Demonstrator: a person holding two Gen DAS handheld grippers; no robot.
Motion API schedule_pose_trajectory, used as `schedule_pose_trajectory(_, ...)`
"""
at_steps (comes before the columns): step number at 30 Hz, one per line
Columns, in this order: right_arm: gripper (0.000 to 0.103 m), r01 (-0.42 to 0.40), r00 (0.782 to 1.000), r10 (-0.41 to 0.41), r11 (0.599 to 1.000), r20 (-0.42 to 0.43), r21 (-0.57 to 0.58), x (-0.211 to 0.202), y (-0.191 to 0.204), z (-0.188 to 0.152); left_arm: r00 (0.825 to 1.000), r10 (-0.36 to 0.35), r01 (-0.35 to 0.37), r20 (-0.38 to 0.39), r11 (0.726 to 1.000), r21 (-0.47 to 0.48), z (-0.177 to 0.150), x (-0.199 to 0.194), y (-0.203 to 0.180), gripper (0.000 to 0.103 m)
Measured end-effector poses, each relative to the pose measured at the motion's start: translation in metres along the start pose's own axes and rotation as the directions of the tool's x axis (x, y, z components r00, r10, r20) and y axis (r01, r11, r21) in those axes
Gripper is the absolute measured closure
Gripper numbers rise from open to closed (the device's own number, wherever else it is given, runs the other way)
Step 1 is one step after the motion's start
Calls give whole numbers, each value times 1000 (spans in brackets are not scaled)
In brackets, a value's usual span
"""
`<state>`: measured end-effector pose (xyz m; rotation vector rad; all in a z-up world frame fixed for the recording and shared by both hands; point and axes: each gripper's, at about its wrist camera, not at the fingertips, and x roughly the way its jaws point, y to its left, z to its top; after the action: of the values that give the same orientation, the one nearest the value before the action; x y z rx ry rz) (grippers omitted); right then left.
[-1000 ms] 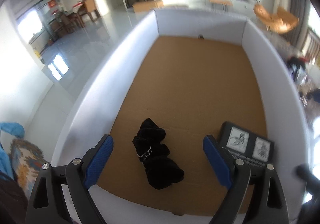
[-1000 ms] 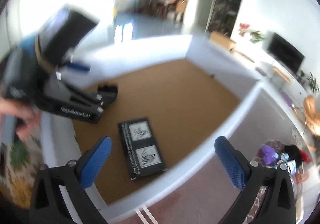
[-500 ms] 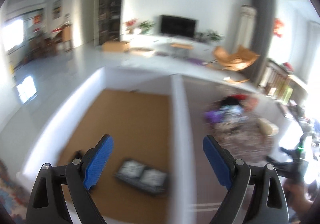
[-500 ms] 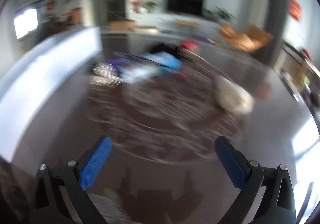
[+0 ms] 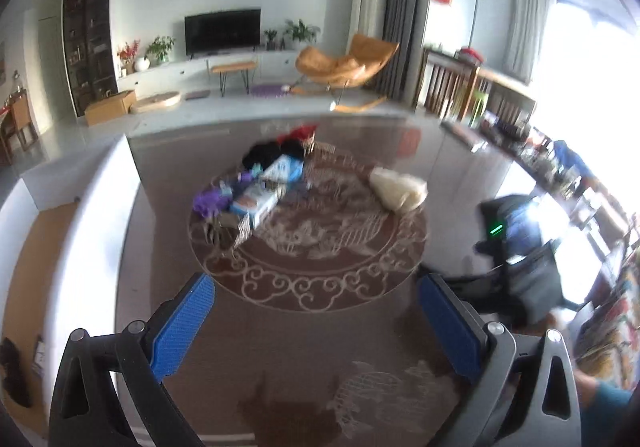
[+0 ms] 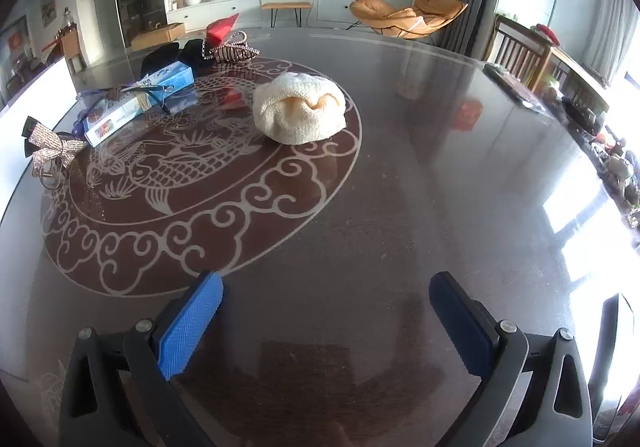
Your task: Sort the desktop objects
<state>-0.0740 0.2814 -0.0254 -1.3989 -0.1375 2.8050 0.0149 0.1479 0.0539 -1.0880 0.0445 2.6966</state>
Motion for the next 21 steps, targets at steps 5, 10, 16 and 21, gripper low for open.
schedule_pose_trajectory(5,0,-45,999,46,998,-18,46,3,-7,-14,991,61,-64,-120,998,-14,-18,83,2,0)
schedule_pose_trajectory(10,0,-41,999,42,998,-18,44,0,-7,-14,982,83,-95,-171,994,-63,-23,127,16,0)
schedule_pose_trajectory(16,0,-42,999,43,998,-18,44,-1,-7,-15,981,94,-104,-167,993,-49,-22,142,20,0)
schedule_pose_trajectory(21,0,-42,999,43,998,-19,44,-2,-7,-15,986,52,-74,-161,988,-133,-24,142,35,0)
